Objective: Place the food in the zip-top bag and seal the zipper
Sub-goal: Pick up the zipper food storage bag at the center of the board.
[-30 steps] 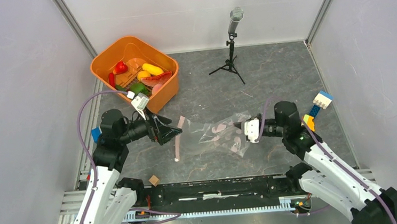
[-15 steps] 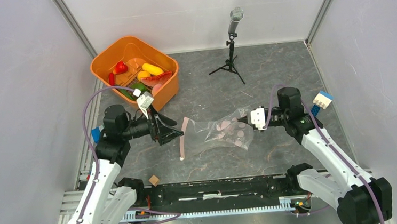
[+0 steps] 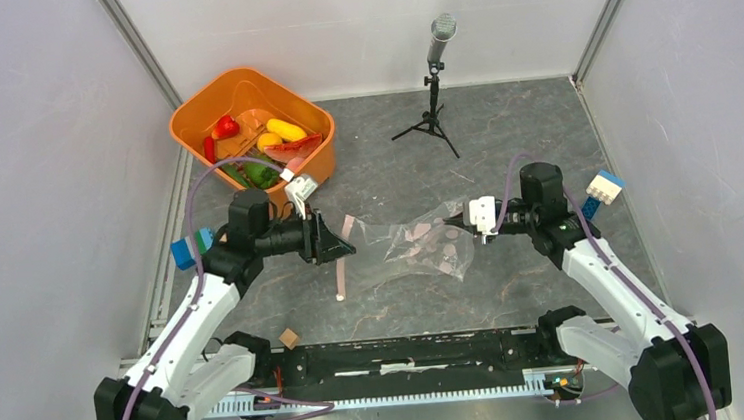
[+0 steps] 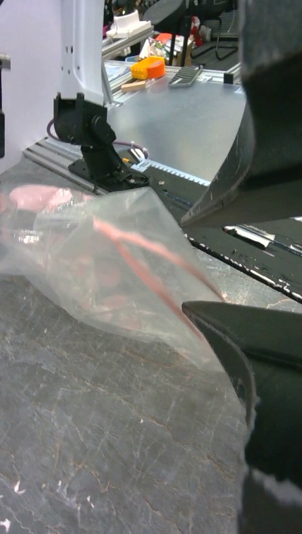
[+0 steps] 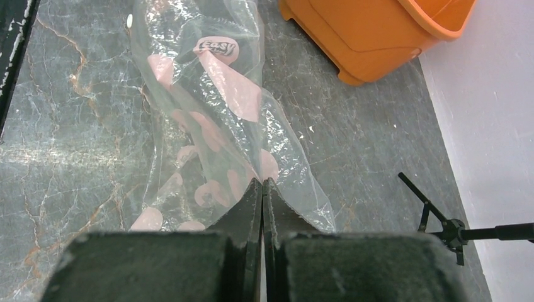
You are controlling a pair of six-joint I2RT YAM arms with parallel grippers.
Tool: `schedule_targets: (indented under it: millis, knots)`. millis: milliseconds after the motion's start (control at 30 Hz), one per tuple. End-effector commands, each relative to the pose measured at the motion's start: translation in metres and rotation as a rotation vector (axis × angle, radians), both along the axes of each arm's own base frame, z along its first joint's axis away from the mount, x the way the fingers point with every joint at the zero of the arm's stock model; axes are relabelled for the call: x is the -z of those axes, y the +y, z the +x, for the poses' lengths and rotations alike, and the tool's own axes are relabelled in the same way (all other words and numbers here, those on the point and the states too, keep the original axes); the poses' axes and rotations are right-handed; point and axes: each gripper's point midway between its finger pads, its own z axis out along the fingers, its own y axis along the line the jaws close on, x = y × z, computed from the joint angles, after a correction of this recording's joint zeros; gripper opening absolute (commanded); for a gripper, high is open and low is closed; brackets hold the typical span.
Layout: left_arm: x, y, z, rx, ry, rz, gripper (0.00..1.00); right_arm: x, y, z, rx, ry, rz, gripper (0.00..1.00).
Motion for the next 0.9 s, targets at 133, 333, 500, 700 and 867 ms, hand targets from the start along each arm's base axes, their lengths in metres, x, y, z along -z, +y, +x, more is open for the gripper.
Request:
schedule_targets:
  millis: [133, 333, 500, 700, 867]
  knots:
    - [-0.007, -0.015, 0.001, 0.011, 0.023, -0.007, 0.28, -0.018, -0.002, 0.042, 0.177, -0.010, 0.091, 0.00]
    - [-0.020, -0.025, 0.014, -0.086, 0.093, -0.108, 0.02, -0.048, -0.019, 0.099, 0.511, 0.102, 0.248, 0.49]
    - [-0.028, -0.017, 0.039, -0.312, 0.170, -0.159, 0.02, -0.090, -0.042, 0.115, 0.785, 0.303, 0.377, 0.63]
    - [-0.035, -0.010, 0.059, -0.500, 0.255, -0.229, 0.02, -0.094, 0.012, 0.041, 0.679, 0.476, 0.442, 0.70]
    - [-0.044, -0.022, 0.062, -0.531, 0.318, -0.258, 0.02, -0.065, 0.035, 0.004, 0.835, 0.511, 0.469, 0.69]
